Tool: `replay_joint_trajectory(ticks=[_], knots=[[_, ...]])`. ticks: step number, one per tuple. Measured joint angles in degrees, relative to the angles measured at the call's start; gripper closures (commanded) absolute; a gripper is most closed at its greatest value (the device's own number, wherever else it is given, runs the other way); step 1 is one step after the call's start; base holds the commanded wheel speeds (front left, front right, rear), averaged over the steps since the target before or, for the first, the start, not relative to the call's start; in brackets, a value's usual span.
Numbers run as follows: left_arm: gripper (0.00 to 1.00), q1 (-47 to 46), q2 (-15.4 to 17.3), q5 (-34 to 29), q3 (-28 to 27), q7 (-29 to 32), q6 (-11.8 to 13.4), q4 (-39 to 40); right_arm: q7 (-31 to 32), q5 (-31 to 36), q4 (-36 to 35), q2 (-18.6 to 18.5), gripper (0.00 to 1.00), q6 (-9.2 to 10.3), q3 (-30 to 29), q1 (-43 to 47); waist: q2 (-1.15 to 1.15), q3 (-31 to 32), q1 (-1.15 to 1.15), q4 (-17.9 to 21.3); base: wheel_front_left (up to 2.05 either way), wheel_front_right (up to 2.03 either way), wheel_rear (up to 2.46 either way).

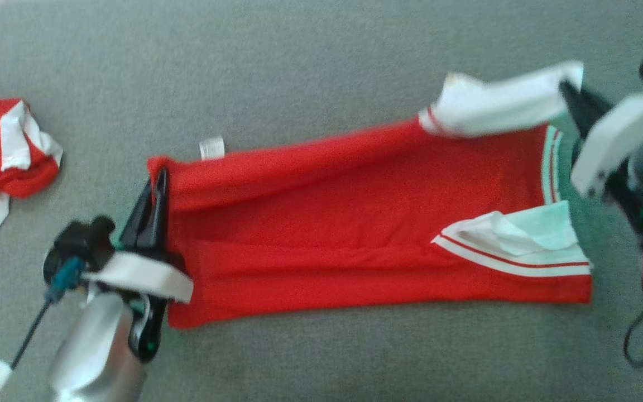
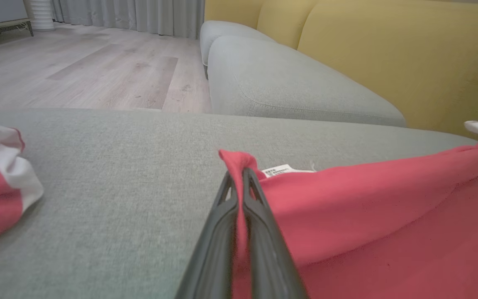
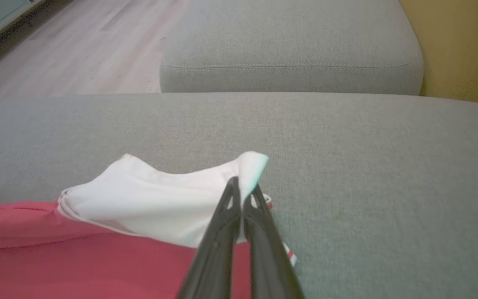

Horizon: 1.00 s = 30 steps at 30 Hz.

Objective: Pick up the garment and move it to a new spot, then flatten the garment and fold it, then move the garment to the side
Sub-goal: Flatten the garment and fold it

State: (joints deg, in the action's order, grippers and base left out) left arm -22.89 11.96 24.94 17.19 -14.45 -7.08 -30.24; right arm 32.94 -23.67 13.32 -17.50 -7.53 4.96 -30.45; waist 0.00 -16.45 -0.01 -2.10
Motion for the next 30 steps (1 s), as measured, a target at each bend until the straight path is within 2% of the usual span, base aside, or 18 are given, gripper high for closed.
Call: replay_joint_trajectory(ticks=[4,11,12,13,14,19,24,30], knots=[[1.0,3.74,0.14,-0.89,-0.45,0.0,-0.01,0.53,3.53,0.19,-6.66,1.33,1.0,0.0,-3.3,9.11,0.0,2.64,0.0,1.3,0.0,0.0,0.0],[1.0,5.72,0.11,-2.75,-1.01,0.0,-0.07,0.42,8.37,2.07,-15.63,5.81,1.0,0.0,-7.9,20.93,0.0,4.41,0.01,2.83,0.0,0.0,0.0],[0.65,5.82,0.08,-2.91,-1.16,0.01,-0.08,0.29,9.15,2.08,-16.58,6.28,0.64,0.0,-8.06,22.12,0.0,4.51,0.01,2.95,0.0,0.0,0.0],[0.24,5.88,0.0,-2.92,-1.45,0.0,-0.08,0.14,9.94,2.12,-17.4,6.77,0.0,0.0,-8.32,23.23,0.0,4.59,0.01,3.04,0.0,0.0,0.0],[0.0,5.95,-0.08,-2.93,-1.88,0.0,-0.08,-0.08,10.51,2.31,-18.07,7.28,0.0,0.0,-8.57,24.17,0.0,4.71,0.01,3.12,0.0,0.0,0.0],[0.0,7.5,-1.2,-3.75,-5.08,0.01,0.03,-0.21,10.81,2.52,-21.26,8.8,0.0,0.0,-9.6,27.28,0.0,5.65,0.01,3.19,0.0,0.0,0.0],[0.0,9.26,-2.87,-3.75,-8.66,0.0,0.22,2.47,6.46,4.33,-22.07,10.32,0.0,0.0,-11.66,27.41,0.0,6.79,0.01,2.98,0.0,0.0,0.0],[0.0,11.2,-5.34,-3.85,-12.35,0.0,1.55,6.97,3.08,6.34,-14.83,11.85,0.0,0.0,-12.59,25.8,0.0,8.66,0.01,2.27,0.0,0.0,0.0]])
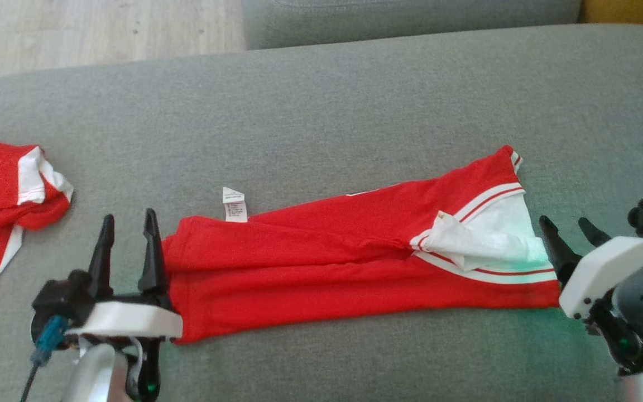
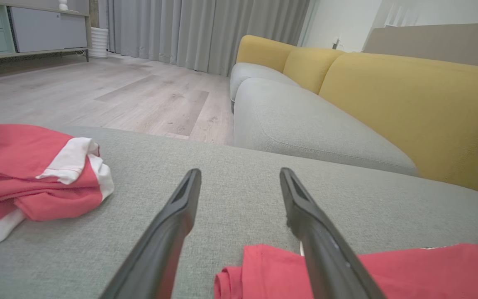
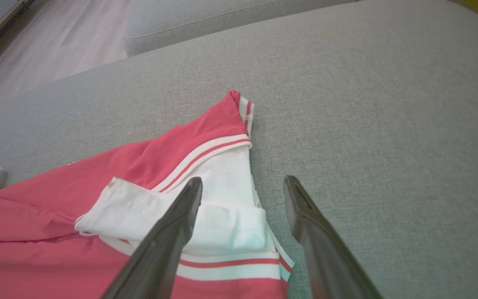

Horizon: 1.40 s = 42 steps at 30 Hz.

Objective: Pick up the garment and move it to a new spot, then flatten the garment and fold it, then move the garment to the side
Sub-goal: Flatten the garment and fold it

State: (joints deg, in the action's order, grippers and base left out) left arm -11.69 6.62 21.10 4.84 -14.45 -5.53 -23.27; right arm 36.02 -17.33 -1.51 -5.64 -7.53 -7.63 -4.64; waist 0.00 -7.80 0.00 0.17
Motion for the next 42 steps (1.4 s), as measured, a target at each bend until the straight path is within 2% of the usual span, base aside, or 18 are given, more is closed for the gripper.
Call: replay_joint_trajectory(ticks=[13,19,20,21,26,30,37,42], knots=[[0.0,2.07,0.33,-1.03,0.09,0.27,1.0,3.56,-3.77,3.64,22.82,1.24,0.0,0.0,-1.2,-10.79,0.0,-0.67,0.01,-3.05,0.0,0.0,0.0],[0.0,2.09,0.25,-1.03,0.96,0.86,1.02,4.21,-3.11,4.74,28.82,1.14,0.0,0.0,-0.44,-13.91,0.0,-1.88,0.01,-4.46,0.0,0.0,0.0],[0.0,2.09,0.24,-1.03,1.09,0.86,1.02,4.33,-2.13,4.7,29.33,1.11,0.69,0.0,-0.18,-14.37,0.0,-1.96,0.01,-4.63,0.0,0.0,0.0],[0.0,2.09,0.25,-1.03,1.14,0.86,1.01,4.33,-1.07,4.35,29.6,1.01,1.0,0.0,-0.18,-14.84,0.0,-2.02,0.01,-4.76,0.0,0.0,0.0],[0.0,2.09,0.33,-1.0,1.1,0.83,0.99,4.02,-0.21,2.5,28.36,0.77,1.0,0.0,-0.49,-14.88,0.0,-2.01,0.01,-4.38,0.0,0.0,0.0],[0.0,2.09,0.44,-0.98,1.02,0.75,0.99,3.58,-0.33,1.78,24.59,-0.15,1.0,0.0,-1.42,-13.43,0.0,-1.52,0.01,-3.34,0.0,0.0,0.0],[0.0,2.94,0.51,-0.89,1.02,0.67,0.91,3.36,-0.22,6.98,12.11,-6.25,1.0,0.0,-12.3,-9.43,0.0,-0.29,0.0,-2.32,0.0,0.0,0.0],[0.0,3.1,0.63,-0.89,1.13,0.48,0.91,3.39,0.89,9.96,6.47,-8.15,1.0,0.0,-14.22,-6.78,0.0,0.09,0.0,-1.71,0.0,0.0,0.0]])
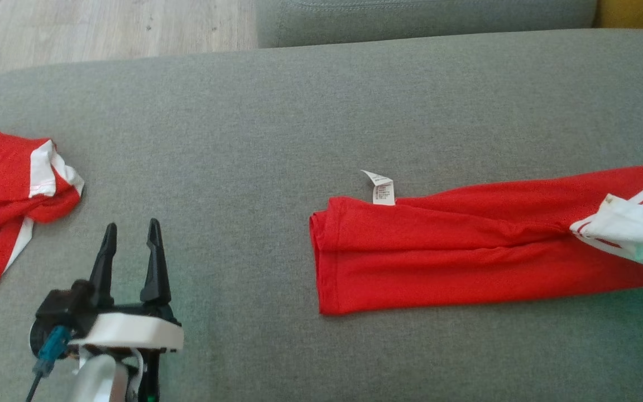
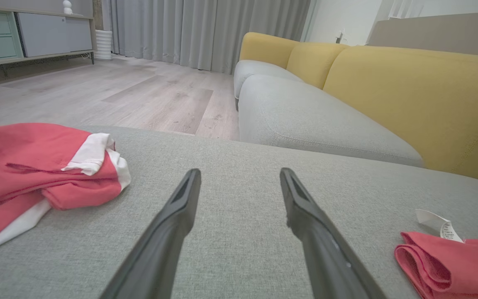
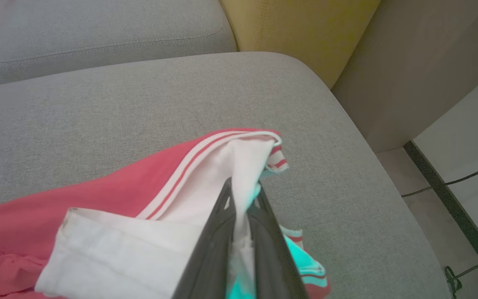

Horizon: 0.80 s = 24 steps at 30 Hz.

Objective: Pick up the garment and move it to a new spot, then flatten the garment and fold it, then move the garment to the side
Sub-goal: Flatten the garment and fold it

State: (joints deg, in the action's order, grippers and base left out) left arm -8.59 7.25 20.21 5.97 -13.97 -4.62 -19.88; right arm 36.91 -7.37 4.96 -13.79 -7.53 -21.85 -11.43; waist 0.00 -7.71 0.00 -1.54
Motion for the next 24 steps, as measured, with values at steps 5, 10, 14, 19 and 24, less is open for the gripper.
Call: replay_joint_trajectory(ticks=[5,10,14,19,24], knots=[[0.0,0.93,0.03,0.0,0.48,0.0,0.0,-0.11,1.22,-0.63,-2.8,0.29,1.0,0.0,3.65,0.81,0.0,0.97,0.0,0.13,0.0,0.0,0.0],[0.0,1.03,0.22,0.0,1.25,-0.07,-0.01,-0.31,3.42,-3.68,-8.39,3.83,1.0,0.0,18.66,3.09,0.0,2.41,0.0,-0.34,0.0,0.0,0.0],[0.0,1.59,0.56,0.18,1.29,-0.05,0.01,-0.3,3.54,-5.82,-9.37,5.82,1.0,0.0,30.45,3.01,0.0,2.75,0.0,-0.94,0.0,0.0,0.0],[0.0,1.93,0.6,0.49,1.44,-0.05,0.02,-0.2,3.34,-6.81,-5.61,7.32,1.0,0.0,38.68,1.26,0.0,2.47,0.0,-1.75,0.0,0.0,0.0],[0.0,1.9,0.58,0.49,1.64,-0.05,0.08,-0.1,1.79,-8.01,2.23,8.86,1.0,0.0,44.92,-4.61,0.0,1.55,0.0,-3.09,0.0,0.0,0.0]])
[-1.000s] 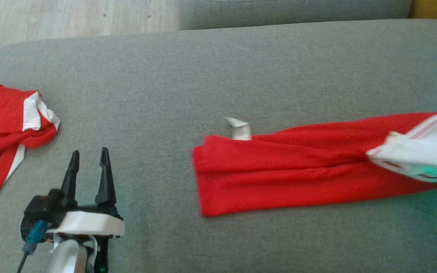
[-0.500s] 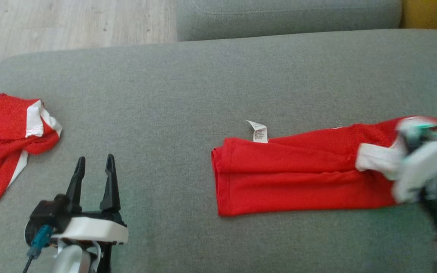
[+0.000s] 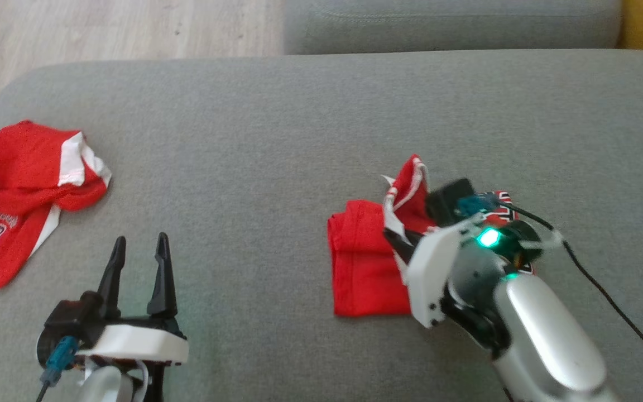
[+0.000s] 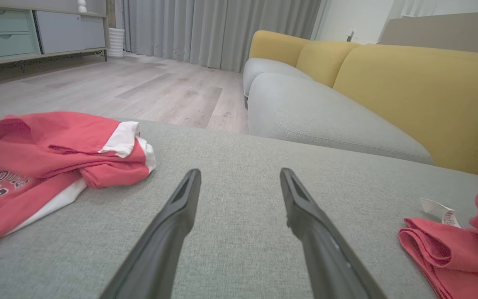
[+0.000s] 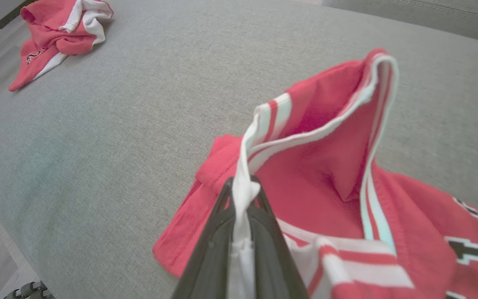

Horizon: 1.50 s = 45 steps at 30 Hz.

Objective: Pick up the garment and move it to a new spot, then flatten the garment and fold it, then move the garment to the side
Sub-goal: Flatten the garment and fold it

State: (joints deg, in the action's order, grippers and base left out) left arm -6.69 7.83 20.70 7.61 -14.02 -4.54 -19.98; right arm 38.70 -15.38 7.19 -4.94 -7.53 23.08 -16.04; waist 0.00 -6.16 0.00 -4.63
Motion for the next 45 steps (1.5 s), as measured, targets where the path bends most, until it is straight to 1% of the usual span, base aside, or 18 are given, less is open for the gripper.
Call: replay_joint_trajectory(ticks=[3,4,5,7,10,13,16,18,20,23,27,28,29,31,34,37,41,45], knots=[[0.0,-0.13,-0.07,0.01,0.48,0.0,-0.01,-0.03,-0.93,-0.85,4.56,0.64,1.0,0.0,2.0,-3.03,0.0,-0.58,0.0,-0.94,0.0,0.0,0.0],[0.0,-0.18,-0.09,0.01,0.71,-0.01,-0.04,-0.09,-1.13,-1.13,5.94,0.65,0.84,0.0,2.53,-3.71,0.0,-0.74,0.0,-1.28,0.0,0.0,0.0],[0.0,-0.2,-0.11,0.01,0.97,-0.01,-0.09,-0.16,-1.47,-1.81,7.11,0.66,0.0,0.0,2.98,-4.14,0.0,-0.89,0.0,-1.63,0.0,0.0,0.0],[0.0,-0.23,-0.2,0.01,1.32,-0.01,-0.09,-0.35,-2.32,-3.52,8.54,0.66,0.0,0.0,3.69,-4.58,0.0,-1.12,0.0,-2.19,0.0,0.0,0.0],[0.0,-0.37,-0.21,0.42,1.34,-0.19,-0.1,-0.8,-3.66,-7.92,8.12,0.73,0.0,0.0,4.97,-4.57,0.0,-1.1,0.0,-2.52,0.0,0.0,0.0],[0.0,-0.41,-0.19,0.57,1.27,-0.2,-0.09,-1.25,-6.26,-12.54,3.63,0.81,0.0,0.0,4.13,-4.58,0.0,-0.61,0.0,-2.37,0.0,0.0,0.0],[0.0,-0.38,-0.05,0.57,0.87,-0.25,-0.05,-1.32,-9.15,-13.37,-2.18,0.87,0.0,0.0,-0.26,-4.55,0.0,0.09,0.0,-1.78,0.0,0.0,0.0],[0.0,-0.32,-0.01,0.58,0.51,-0.25,0.02,-1.32,-10.74,-12.22,-5.32,0.34,0.0,0.0,-4.42,-4.37,0.0,0.62,0.0,-1.27,0.0,0.0,0.0],[0.0,-0.21,0.03,0.58,0.14,-0.26,0.05,-1.24,-12.03,-9.17,-7.54,-1.34,0.0,0.0,-8.95,-3.65,0.0,1.08,0.0,-0.71,0.0,0.0,0.0],[0.0,-0.07,0.03,0.58,0.09,-0.26,0.05,-1.08,-13.12,-4.78,-8.16,-3.44,0.0,0.0,-14.99,0.44,0.0,1.39,0.0,-0.06,0.0,0.0,0.0],[0.0,-0.07,0.01,0.58,0.13,-0.26,0.04,-0.54,-16.7,0.74,-5.84,-3.32,0.0,0.0,-20.17,7.03,0.0,1.07,0.0,0.09,0.0,0.0,0.0],[0.0,-0.07,0.01,0.58,0.14,-0.26,0.02,-0.54,-18.53,2.16,-5.43,-3.02,0.0,0.0,-21.24,8.04,0.0,1.05,0.0,0.06,0.0,0.0,0.0],[0.0,-0.07,0.01,0.58,0.15,-0.26,0.01,-0.54,-22.73,4.12,-5.28,-2.12,0.0,0.0,-23.3,9.23,0.0,1.19,0.0,-0.01,0.0,0.0,0.0],[0.0,-0.04,0.02,0.57,0.19,-0.27,0.0,-0.54,-27.04,5.17,-5.06,-1.01,0.0,0.0,-24.4,10.02,0.0,1.57,0.0,0.0,0.0,0.0,0.0],[0.0,0.47,0.03,0.46,-0.02,-0.36,-0.08,-0.02,-32.81,5.79,-4.2,-0.38,0.0,0.0,-24.51,11.96,0.0,2.43,0.0,0.27,0.0,0.0,0.0],[0.0,2.05,0.02,0.23,-0.56,-0.42,-0.08,0.86,-36.13,5.77,-2.71,0.01,0.0,0.0,-24.76,14.82,0.0,3.58,0.0,0.9,0.0,0.0,0.0],[0.0,5.3,-0.02,-0.7,-1.8,-0.42,-0.08,1.8,-37.52,5.28,-1.77,0.53,0.0,0.0,-25.15,17.91,0.0,5.18,-0.01,2.19,0.0,0.0,0.0],[0.0,7.46,-0.07,-1.72,-2.72,-0.42,-0.09,2.37,-37.62,5.26,-1.67,0.54,0.0,0.0,-25.31,19.14,0.0,6.31,-0.01,3.73,0.0,0.0,0.0]])
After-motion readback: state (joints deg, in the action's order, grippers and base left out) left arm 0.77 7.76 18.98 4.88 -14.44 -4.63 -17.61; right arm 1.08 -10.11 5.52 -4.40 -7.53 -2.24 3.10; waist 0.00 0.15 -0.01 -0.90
